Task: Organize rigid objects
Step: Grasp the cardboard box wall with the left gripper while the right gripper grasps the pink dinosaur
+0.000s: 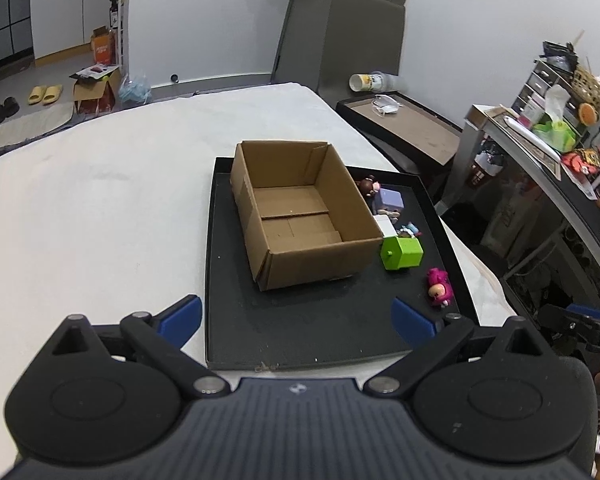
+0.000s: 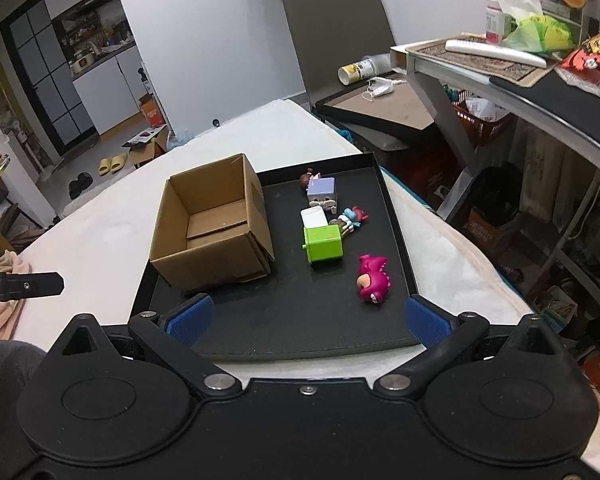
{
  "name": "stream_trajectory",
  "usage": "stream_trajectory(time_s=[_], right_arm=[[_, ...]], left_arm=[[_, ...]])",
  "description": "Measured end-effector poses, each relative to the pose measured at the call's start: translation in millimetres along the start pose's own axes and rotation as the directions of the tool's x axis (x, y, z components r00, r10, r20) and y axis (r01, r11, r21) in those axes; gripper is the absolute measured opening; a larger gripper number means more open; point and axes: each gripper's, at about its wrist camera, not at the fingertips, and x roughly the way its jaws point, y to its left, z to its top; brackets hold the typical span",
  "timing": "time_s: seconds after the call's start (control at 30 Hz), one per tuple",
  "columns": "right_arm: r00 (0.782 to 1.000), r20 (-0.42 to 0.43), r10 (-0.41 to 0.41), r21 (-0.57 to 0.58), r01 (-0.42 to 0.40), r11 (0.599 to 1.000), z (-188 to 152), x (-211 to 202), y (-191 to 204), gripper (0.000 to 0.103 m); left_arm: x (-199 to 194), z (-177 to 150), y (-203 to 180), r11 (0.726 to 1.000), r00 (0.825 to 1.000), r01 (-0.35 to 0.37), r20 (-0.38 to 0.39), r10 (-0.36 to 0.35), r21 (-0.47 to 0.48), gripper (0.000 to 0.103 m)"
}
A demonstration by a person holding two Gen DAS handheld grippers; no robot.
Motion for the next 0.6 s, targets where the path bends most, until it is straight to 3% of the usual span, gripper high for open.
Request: stream_trajectory(time_s=[0.3,0.6], right_arm=[[0.999,-0.052,0.007,0.053,-0.004,0.999,12.6,35.2,-15.0,0.101],[0.993,-0.114,-0.016,0.082,0.026,0.996,24.8,74.1,-24.1,0.096]], left_arm=[[23.6,22.6,9.7,0.998,1.0,-0.023,-0.004,0.023,-0.052,0.099],[67.9,42.5,22.6,0.993,0.998,-0.037,-0.063,0.03,-0.111,0.071]])
